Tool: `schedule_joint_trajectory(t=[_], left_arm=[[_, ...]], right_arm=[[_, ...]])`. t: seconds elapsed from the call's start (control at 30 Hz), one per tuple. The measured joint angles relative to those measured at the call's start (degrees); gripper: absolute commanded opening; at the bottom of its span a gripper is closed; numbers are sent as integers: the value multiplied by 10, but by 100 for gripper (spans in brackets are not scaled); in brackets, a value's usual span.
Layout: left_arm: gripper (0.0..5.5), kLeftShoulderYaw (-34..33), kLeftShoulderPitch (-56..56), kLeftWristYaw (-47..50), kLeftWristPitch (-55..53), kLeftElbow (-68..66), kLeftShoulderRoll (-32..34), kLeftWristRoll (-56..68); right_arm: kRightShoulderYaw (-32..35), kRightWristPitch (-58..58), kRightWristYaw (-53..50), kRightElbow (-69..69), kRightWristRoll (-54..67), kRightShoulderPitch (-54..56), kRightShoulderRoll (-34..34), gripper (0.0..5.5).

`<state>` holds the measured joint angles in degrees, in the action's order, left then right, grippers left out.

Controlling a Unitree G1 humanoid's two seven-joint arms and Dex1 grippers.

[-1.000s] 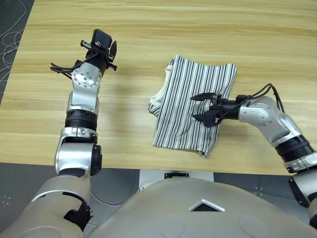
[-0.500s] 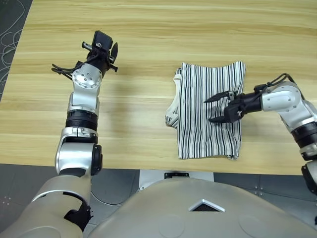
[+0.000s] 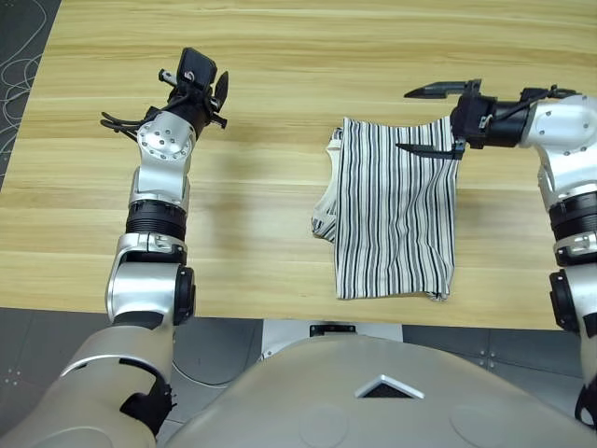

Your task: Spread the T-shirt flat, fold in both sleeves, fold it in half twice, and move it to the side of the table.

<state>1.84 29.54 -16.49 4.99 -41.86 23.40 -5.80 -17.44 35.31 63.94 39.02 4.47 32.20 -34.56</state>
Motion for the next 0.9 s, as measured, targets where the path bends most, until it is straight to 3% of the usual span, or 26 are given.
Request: schedule_joint_trajectory(t=[0.17, 0.43, 0.73, 0.9], left_arm=[[198, -4, -7, -4, -2, 18, 8, 1], [198, -4, -20, -7, -4, 24, 9, 0], [198, 3, -19, -8, -2, 13, 6, -1], [198, 7, -16, -34, 29, 6, 5, 5]], right_arm=[[-27, 83, -60, 92, -99, -27, 14, 344], [-91, 163, -253, 147, -267, 19, 69, 344], [-119, 175, -351, 194, -304, 38, 94, 344], [-105, 186, -305, 166, -249, 27, 95, 344]])
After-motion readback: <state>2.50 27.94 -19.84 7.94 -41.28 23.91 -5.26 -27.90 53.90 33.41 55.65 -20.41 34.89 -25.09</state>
